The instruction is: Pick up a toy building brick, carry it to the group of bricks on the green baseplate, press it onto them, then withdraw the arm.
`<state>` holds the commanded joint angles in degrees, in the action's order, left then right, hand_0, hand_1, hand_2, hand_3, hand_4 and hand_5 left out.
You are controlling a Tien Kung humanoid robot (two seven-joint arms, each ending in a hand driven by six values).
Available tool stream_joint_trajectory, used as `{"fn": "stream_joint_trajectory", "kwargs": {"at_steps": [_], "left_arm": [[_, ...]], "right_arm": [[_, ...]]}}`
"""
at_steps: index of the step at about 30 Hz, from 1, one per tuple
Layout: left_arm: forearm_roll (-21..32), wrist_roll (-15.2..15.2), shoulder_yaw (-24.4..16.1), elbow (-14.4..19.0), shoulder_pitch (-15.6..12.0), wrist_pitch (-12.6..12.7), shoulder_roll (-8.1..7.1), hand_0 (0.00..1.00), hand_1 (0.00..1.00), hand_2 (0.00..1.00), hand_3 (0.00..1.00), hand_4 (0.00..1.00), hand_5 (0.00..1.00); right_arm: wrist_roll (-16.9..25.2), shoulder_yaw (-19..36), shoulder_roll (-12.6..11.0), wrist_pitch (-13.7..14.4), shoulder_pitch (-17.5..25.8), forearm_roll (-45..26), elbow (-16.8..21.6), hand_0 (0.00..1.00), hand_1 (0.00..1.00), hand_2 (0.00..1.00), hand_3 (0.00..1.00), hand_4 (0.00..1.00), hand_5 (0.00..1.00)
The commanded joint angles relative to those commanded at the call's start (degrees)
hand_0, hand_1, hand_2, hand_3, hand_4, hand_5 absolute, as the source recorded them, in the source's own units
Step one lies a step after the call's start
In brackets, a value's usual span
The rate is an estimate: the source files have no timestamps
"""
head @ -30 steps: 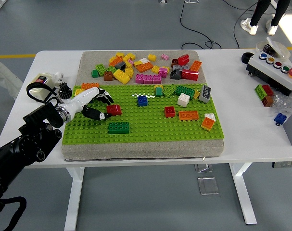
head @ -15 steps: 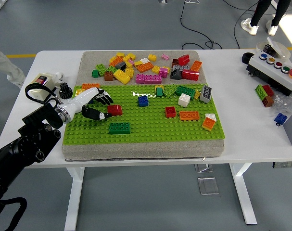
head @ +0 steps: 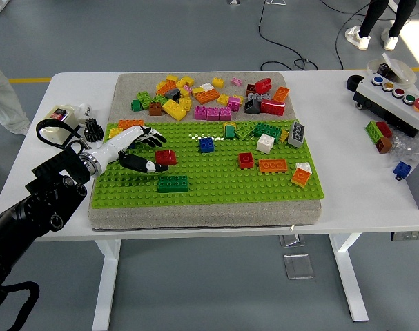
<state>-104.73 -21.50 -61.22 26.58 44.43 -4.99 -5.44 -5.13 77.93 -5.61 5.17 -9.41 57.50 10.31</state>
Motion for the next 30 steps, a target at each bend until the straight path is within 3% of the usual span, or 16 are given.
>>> {"fn": "stream_joint_trajectory", "kwargs": {"at_steps": [19,20,25,26,30], "left_arm": [[-1.8,-1.5,2.8,-0.7,0.1,4.9,0.81,0.740,0.714,0.686,0.673,0.998,0.238],[-1.8,-1.6,2.9,-0.7,0.1,5.1,0.85,0.736,0.713,0.648,0.629,0.998,0.186],[-2.0,-2.1,3.2,-0.9,0.0,6.4,1.11,0.736,0.713,0.648,0.629,0.998,0.186],[-2.0,-2.1,3.3,-1.0,0.0,6.7,1.13,0.729,0.703,0.614,0.600,0.973,0.085],[-2.0,-2.2,3.4,-1.2,0.0,7.4,1.22,0.729,0.703,0.614,0.600,0.973,0.085]], "right_arm": [[-0.2,-0.5,0.1,0.0,0.0,-0.1,0.0,0.754,0.675,0.721,0.637,0.907,0.502],[-0.2,-0.6,0.1,0.0,0.0,-0.1,0.0,0.754,0.674,0.721,0.637,0.908,0.501],[-0.3,-0.7,0.1,0.0,0.0,-0.1,0.0,0.754,0.674,0.721,0.637,0.908,0.501],[-0.3,-0.7,0.2,0.0,0.0,-0.1,0.0,0.754,0.675,0.721,0.638,0.908,0.501],[-0.3,-0.8,0.1,0.0,0.0,-0.2,0.0,0.754,0.675,0.721,0.638,0.908,0.501]]}}
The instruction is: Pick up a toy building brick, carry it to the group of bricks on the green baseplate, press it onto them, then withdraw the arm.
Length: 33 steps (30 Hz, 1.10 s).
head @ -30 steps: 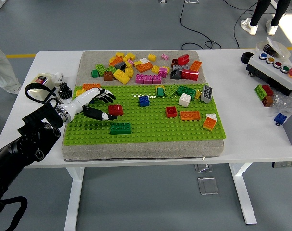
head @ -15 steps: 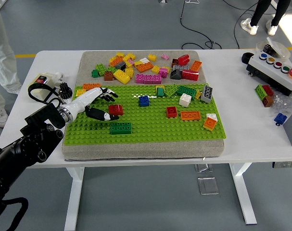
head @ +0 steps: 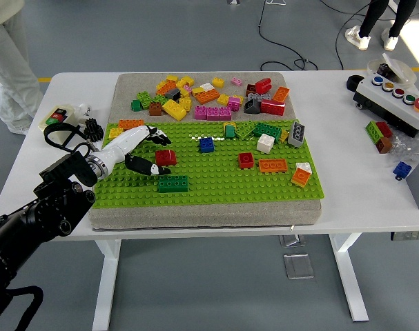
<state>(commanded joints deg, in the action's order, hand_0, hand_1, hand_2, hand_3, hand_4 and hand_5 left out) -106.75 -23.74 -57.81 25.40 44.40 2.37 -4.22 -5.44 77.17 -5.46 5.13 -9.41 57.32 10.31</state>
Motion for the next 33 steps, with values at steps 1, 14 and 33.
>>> {"fn": "stream_joint_trajectory", "kwargs": {"at_steps": [1,14,33], "left_arm": [[0.1,0.0,0.0,-0.1,0.0,0.1,0.03,0.729,0.703,0.614,0.600,0.973,0.085],[1.2,0.2,0.8,-1.3,0.7,0.4,0.33,0.715,0.700,0.608,0.583,0.912,0.052],[2.4,0.1,1.7,-1.8,0.9,1.6,0.73,0.599,0.571,0.573,0.535,0.729,0.002]], "right_arm": [[0.0,0.0,0.0,0.0,0.0,0.0,0.0,0.754,0.675,0.721,0.638,0.908,0.501],[0.1,0.1,0.0,0.0,-0.1,-0.1,0.0,0.754,0.675,0.721,0.638,0.909,0.501],[0.2,0.2,0.0,0.0,-0.1,-0.2,0.0,0.755,0.674,0.721,0.638,0.908,0.503]]}}
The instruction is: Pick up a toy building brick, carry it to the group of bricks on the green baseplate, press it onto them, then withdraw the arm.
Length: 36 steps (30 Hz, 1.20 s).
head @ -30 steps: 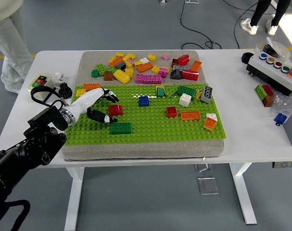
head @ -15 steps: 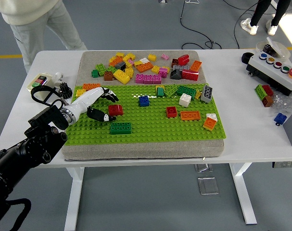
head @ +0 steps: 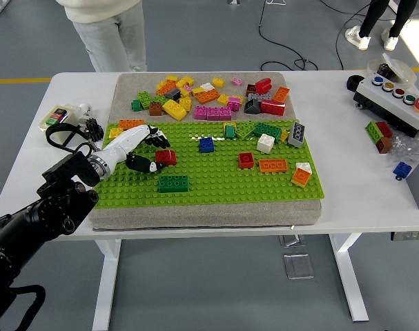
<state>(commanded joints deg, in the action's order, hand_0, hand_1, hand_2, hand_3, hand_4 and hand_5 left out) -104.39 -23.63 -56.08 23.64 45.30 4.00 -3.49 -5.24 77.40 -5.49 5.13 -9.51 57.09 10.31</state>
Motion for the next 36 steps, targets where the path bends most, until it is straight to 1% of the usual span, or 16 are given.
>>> {"fn": "stream_joint_trajectory", "kwargs": {"at_steps": [8,16,36], "left_arm": [[0.2,0.0,0.3,-0.1,-0.1,0.3,0.02,0.599,0.569,0.573,0.539,0.733,0.002],[0.6,0.1,-0.2,0.7,-0.6,-0.1,-0.13,0.600,0.568,0.575,0.540,0.735,0.002],[-1.4,0.7,-4.0,5.9,-2.8,-0.5,-1.82,0.591,0.566,0.574,0.542,0.745,0.002]], "right_arm": [[0.1,0.1,0.0,0.0,-0.1,0.0,0.0,0.755,0.675,0.721,0.637,0.908,0.503],[0.0,0.3,0.1,0.0,0.0,0.1,0.0,0.754,0.675,0.721,0.637,0.908,0.503],[0.0,0.2,0.0,0.1,0.2,0.3,0.0,0.754,0.673,0.721,0.636,0.908,0.503]]}}
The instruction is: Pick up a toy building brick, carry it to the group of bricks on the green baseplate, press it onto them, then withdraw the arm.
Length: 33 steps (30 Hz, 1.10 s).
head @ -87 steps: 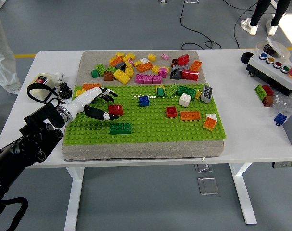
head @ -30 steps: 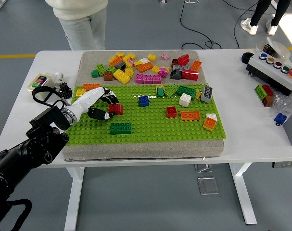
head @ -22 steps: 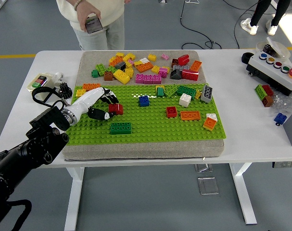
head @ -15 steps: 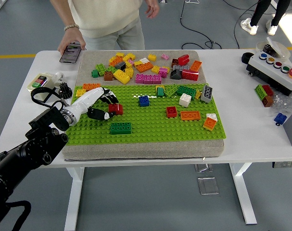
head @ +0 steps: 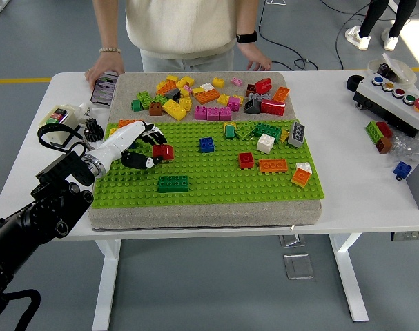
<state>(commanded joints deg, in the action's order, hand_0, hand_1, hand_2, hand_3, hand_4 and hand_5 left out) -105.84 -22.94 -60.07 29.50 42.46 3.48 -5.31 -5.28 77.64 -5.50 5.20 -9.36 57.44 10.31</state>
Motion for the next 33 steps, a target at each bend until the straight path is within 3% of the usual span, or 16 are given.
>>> {"fn": "stream_joint_trajectory", "kwargs": {"at_steps": [8,23,33], "left_arm": [[-0.9,0.6,-1.2,3.3,-1.5,-0.7,-0.68,0.590,0.568,0.576,0.544,0.748,0.002],[-2.0,2.7,-3.6,13.0,-5.0,-1.8,-2.30,0.587,0.573,0.578,0.548,0.753,0.002],[-2.2,2.5,-3.9,12.5,-4.9,-2.6,-2.10,0.590,0.573,0.581,0.550,0.751,0.002]], "right_arm": [[0.1,0.2,0.0,0.0,0.0,0.1,0.0,0.754,0.675,0.721,0.636,0.907,0.504],[0.4,1.1,-0.4,-0.2,0.1,0.2,0.0,0.754,0.674,0.721,0.637,0.907,0.505],[0.5,1.0,-0.4,-0.1,0.0,0.2,0.0,0.755,0.674,0.721,0.637,0.908,0.505]]}}
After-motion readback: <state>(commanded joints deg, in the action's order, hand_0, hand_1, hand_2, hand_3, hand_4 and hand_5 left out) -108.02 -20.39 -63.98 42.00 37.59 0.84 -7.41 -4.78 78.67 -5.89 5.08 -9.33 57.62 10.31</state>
